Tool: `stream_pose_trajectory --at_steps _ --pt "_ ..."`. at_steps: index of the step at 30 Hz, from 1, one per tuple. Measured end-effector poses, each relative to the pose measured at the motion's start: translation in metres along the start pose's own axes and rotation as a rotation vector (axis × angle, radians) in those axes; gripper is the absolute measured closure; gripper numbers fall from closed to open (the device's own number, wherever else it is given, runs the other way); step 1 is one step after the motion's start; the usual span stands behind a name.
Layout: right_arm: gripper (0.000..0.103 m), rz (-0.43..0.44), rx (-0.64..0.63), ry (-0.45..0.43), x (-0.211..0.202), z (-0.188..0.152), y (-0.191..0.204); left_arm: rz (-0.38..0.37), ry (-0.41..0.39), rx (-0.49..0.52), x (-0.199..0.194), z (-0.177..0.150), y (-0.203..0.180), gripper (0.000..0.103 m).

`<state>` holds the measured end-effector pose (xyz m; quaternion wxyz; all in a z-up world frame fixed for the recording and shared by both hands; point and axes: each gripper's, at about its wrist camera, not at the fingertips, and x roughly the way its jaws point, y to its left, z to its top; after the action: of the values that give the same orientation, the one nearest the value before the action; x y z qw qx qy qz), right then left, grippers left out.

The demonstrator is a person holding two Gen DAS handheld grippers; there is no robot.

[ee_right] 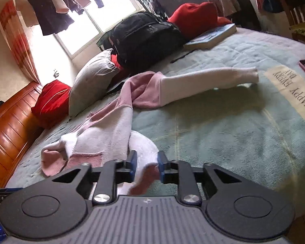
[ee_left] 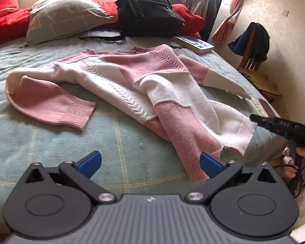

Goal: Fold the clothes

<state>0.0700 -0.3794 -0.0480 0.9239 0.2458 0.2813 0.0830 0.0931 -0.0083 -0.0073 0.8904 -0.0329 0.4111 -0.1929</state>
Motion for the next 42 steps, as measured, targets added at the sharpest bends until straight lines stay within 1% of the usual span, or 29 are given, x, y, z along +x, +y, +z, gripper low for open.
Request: stream_pose_trajectory --at_steps 1,3,4,6,7,9,10,16,20,22,24,27,30,33,38,42 --pt "0.063 -0.004 -0.007 -0.006 -0.003 0.0 0.002 0.015 0.0 0.006 -0.002 -0.001 -0.001 0.001" --pt "0.051 -0.014 -0.024 -0.021 -0.009 -0.001 0.008 0.045 -0.003 0.017 -0.007 -0.005 -0.002 0.001" --pt "0.048 -0.023 -0.038 -0.031 -0.013 -0.002 0.013 0.052 -0.004 0.019 -0.01 -0.007 -0.001 0.001" --pt "0.033 -0.042 -0.067 -0.045 -0.02 -0.004 0.021 0.061 -0.007 0.019 -0.015 -0.012 0.001 0.001" --pt "0.03 -0.047 -0.08 -0.048 -0.024 -0.005 0.024 0.066 -0.008 0.019 -0.018 -0.015 0.002 0.001" --pt "0.019 -0.055 -0.103 -0.051 -0.033 -0.008 0.032 0.075 -0.011 0.019 -0.023 -0.02 0.004 0.001" --pt "0.017 -0.058 -0.112 -0.052 -0.037 -0.01 0.036 0.077 -0.012 0.018 -0.025 -0.023 0.005 0.001" --pt "0.012 -0.084 -0.157 -0.054 -0.055 -0.021 0.061 0.065 -0.016 0.023 -0.036 -0.031 0.016 0.001" --pt "0.009 -0.108 -0.214 -0.033 -0.059 -0.028 0.085 0.051 -0.013 0.042 -0.041 -0.033 0.021 0.001" --pt "0.007 -0.11 -0.242 -0.018 -0.058 -0.031 0.099 0.042 -0.012 0.059 -0.044 -0.033 0.022 0.001" --pt "0.002 -0.104 -0.268 0.002 -0.053 -0.035 0.113 0.033 -0.01 0.076 -0.045 -0.032 0.023 0.001" --pt "0.0 -0.09 -0.307 0.033 -0.042 -0.041 0.134 0.016 -0.003 0.111 -0.046 -0.032 0.022 0.001" --pt "0.0 -0.107 -0.364 0.071 -0.022 -0.044 0.157 0.017 -0.003 0.133 -0.044 -0.03 0.024 0.001" --pt "0.0 -0.134 -0.44 0.118 0.005 -0.044 0.182 0.021 -0.014 0.127 -0.042 -0.029 0.028 0.001" --pt "0.0 -0.114 -0.58 0.211 0.063 -0.05 0.224 0.013 -0.023 0.072 -0.035 -0.028 0.039 0.001" --pt "0.0 -0.159 -0.689 0.253 0.108 -0.062 0.246 0.033 -0.022 0.029 -0.03 -0.028 0.049 0.001"
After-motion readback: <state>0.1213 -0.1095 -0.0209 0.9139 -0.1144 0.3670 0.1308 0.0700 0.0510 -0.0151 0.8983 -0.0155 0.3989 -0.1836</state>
